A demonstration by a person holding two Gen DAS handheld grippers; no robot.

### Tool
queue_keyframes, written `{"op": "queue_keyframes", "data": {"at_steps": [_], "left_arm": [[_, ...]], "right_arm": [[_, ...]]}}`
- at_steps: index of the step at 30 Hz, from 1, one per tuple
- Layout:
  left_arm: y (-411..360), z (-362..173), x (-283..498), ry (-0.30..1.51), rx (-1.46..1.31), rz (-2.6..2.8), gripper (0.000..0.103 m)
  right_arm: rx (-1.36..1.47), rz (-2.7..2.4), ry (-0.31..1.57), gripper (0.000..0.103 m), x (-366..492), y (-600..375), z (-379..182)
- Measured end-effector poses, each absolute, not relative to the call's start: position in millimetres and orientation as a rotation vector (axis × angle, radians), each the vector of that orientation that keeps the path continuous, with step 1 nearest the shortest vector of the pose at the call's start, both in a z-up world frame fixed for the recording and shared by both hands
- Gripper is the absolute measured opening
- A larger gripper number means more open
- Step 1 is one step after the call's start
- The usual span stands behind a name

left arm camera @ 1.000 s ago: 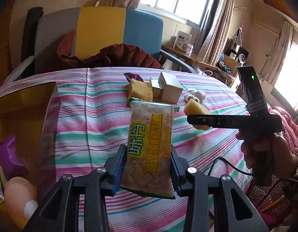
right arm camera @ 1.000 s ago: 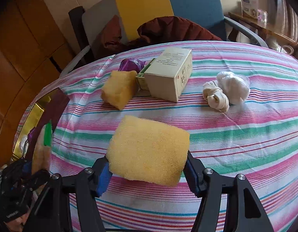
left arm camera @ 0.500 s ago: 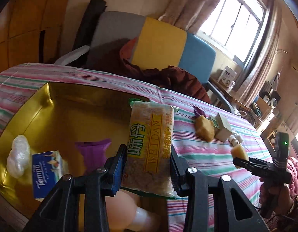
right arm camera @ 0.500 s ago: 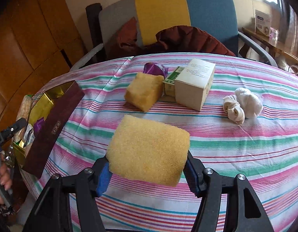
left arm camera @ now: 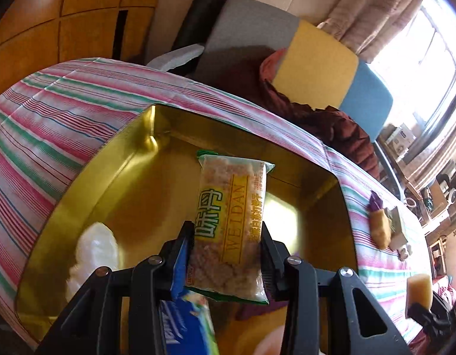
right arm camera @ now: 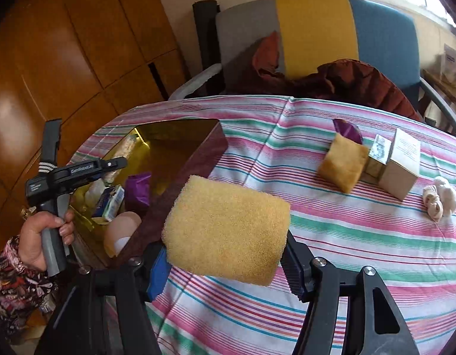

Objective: Organize objects
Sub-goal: 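Carry the WEIDAN bag into the gold tray with the left tool while the right tool drops the sponge there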

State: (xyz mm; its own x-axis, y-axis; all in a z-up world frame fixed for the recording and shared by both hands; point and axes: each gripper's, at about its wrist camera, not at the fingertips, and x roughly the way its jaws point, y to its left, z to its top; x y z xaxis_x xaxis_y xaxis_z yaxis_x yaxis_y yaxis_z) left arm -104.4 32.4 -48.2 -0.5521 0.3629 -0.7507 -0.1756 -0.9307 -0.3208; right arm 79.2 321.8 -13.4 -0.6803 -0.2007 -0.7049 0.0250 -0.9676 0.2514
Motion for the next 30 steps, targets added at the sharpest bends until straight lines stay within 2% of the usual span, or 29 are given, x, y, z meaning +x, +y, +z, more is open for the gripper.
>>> {"op": "queue_keyframes", "data": {"at_steps": [9,13,21,30], "left_arm": [[11,-62,-130,-0.371,-1.380,2.490,0.041],[7,-61,-131,-0.386,-1.381,2.505,0.048],[-9,-49,-83,-0.496,-1.211,2.586,0.050],[-8,-46,-36,-0.515,-1.129,2.646,0.050]], "right_arm": [[1.177,-2.694,-0.261,0.065,73,278,-11],[1.186,-2.669,-0.256,0.065,70,267,-13],[1.188,-2.635,-0.237,0.065,62,252,-13],[1.198,-2.603,-0.170,0.065,48,227,-13]]}}
